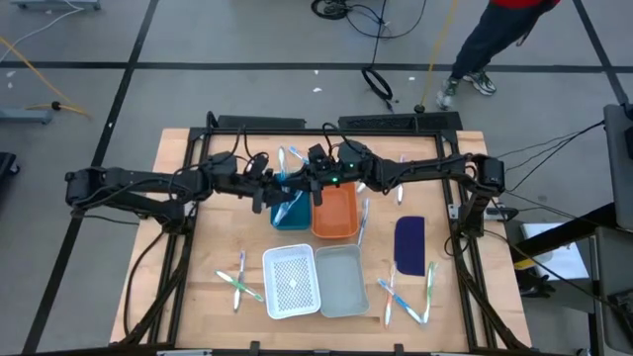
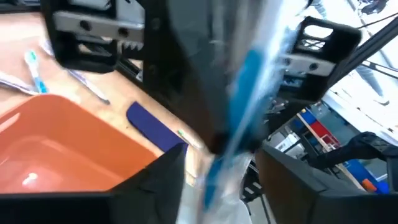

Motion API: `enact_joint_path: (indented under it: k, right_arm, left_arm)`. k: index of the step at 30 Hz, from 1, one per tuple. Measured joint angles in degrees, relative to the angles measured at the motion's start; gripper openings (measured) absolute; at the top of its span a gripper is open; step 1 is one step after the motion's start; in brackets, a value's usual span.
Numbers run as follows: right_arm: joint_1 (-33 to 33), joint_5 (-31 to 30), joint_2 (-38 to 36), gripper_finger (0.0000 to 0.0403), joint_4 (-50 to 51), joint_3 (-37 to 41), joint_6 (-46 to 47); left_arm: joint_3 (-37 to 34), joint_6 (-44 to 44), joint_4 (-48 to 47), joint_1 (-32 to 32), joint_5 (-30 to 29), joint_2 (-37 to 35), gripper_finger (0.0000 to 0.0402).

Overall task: Pick & Place Toothbrushes
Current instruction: Put the blue toothbrush into the blue bin

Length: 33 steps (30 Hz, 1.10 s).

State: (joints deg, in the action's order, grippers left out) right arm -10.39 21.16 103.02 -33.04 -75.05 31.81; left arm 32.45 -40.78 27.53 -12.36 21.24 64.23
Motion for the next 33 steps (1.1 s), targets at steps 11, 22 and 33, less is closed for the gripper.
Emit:
enact_joint_path:
  k: [11, 22, 33]
  right_arm:
    - [-0.1, 1.7, 0.0, 0.0019, 0.4, 0.0, 0.4]
    - [-0.5, 6.5, 0.0, 0.0107, 6.0, 0.0, 1.6]
    - [-1.2, 9.1, -0.7, 0.0165, 9.3, 0.0, 0.6]
  left_arm:
    - [0.0, -1.3, -1.6, 0.0, 1.9, 0.0, 0.0012]
    - [0.0, -3.5, -2.6, 0.0, 2.9, 0.0, 0.0007]
    - [0.0, -3.1, -14.6, 1.5, 2.7, -2.1, 0.0007]
